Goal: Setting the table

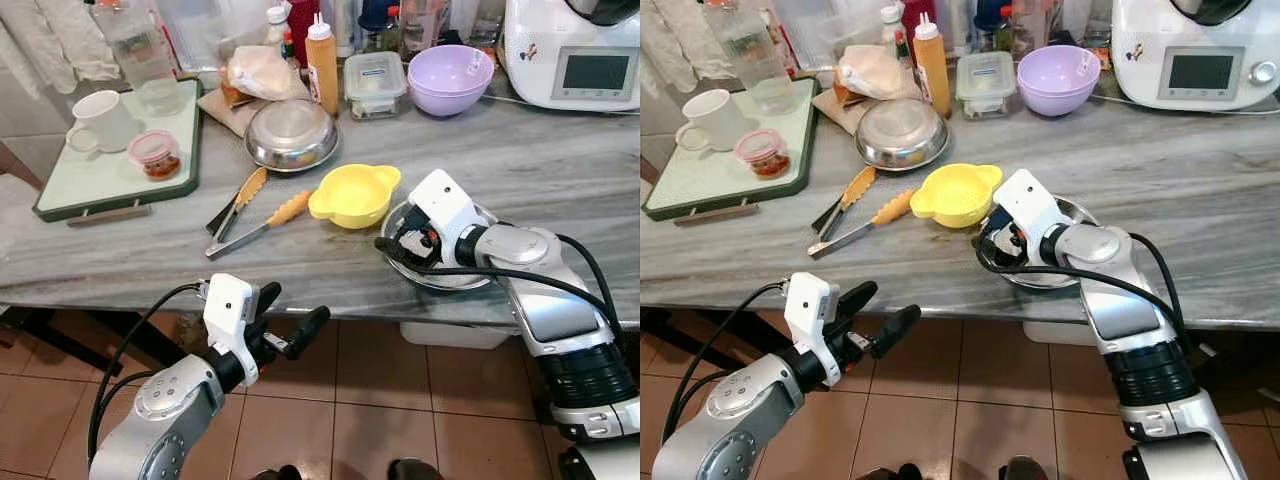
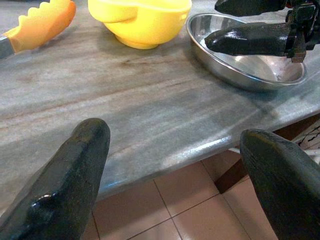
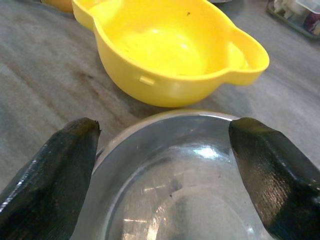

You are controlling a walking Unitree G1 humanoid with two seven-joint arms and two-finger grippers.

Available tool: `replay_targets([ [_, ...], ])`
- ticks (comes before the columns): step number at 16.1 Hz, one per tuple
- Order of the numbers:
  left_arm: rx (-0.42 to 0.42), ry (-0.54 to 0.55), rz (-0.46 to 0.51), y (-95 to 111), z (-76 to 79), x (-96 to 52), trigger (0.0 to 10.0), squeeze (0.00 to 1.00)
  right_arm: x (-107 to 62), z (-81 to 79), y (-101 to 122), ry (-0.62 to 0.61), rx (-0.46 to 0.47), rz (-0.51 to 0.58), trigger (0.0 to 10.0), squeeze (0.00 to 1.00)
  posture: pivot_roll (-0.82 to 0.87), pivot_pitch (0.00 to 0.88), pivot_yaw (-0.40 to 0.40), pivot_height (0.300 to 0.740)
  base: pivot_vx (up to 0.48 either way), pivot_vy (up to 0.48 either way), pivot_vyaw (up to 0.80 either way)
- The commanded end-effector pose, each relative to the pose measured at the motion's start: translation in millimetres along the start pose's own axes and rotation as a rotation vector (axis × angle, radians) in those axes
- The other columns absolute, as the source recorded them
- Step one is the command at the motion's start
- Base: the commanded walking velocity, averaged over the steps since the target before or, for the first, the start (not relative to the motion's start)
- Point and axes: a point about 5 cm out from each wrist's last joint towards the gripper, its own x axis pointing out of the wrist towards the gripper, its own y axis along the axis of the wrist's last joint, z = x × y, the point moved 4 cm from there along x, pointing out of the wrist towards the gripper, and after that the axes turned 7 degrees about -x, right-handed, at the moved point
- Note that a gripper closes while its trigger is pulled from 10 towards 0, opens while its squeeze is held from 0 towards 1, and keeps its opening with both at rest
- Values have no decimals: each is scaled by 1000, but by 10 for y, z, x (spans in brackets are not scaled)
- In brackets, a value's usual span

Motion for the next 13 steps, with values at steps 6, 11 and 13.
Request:
replay_targets([
  [6,-8,30,-27,-82,-60,-47,10000,0,-216,88,13,-27,-58,-9,10000,0,-279,172,116,740,0,0,0],
  [11,-11,9,-37,-100,-33,-23,10000,0,-281,-25,-257,10,-63,-110,10000,0,-293,180,127,740,0,0,0],
  [13,-14,-7,-44,-110,-7,-25,10000,0,-257,-68,-288,22,-52,-118,10000,0,-291,185,126,740,0,0,0],
])
